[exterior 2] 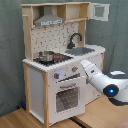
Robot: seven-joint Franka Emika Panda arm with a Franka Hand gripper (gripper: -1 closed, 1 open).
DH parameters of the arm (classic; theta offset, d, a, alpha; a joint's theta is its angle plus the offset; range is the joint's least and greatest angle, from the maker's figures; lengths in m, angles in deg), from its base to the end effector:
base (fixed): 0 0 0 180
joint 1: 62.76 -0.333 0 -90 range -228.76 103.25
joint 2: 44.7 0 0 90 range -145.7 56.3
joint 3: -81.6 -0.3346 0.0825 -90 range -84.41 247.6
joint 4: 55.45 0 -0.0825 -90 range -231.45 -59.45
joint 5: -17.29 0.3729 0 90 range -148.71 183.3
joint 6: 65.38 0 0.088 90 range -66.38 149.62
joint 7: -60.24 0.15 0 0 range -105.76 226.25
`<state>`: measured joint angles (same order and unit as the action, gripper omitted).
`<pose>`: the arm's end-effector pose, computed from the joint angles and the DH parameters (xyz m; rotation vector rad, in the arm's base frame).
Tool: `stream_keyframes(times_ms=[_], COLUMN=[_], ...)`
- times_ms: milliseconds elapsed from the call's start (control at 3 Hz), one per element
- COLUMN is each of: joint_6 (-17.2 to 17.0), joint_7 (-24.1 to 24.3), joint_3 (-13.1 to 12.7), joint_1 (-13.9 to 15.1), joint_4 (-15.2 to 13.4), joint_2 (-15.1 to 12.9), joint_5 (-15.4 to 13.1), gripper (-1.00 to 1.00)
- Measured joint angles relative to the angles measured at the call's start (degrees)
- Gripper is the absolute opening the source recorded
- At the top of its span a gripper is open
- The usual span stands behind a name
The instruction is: Play with the kitchen
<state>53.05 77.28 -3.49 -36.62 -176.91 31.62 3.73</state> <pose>0.1930 0.4858 0.4108 1.5681 0.6633 1.0038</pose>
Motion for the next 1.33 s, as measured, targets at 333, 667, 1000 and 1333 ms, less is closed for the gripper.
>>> stream_keyframes(times_ms=[333, 667, 1000, 1333], joint_6=[-0.9, -0.2, 1.7, 5.3], joint_7=[-5.5, 0.2, 5.7, 11.2], joint_3=[-0.1, -2.6, -4.2, -5.4], joint_1=[0.1, 2.5, 3.4, 4.5], joint_4=[-1.8, -2.5, -2.5, -2.6], joint_2=[-1.9, -2.8, -2.1, -0.6], joint_5=[0.1, 0.0, -0.5, -0.5], gripper=[1.0, 1.0, 1.0, 1.0])
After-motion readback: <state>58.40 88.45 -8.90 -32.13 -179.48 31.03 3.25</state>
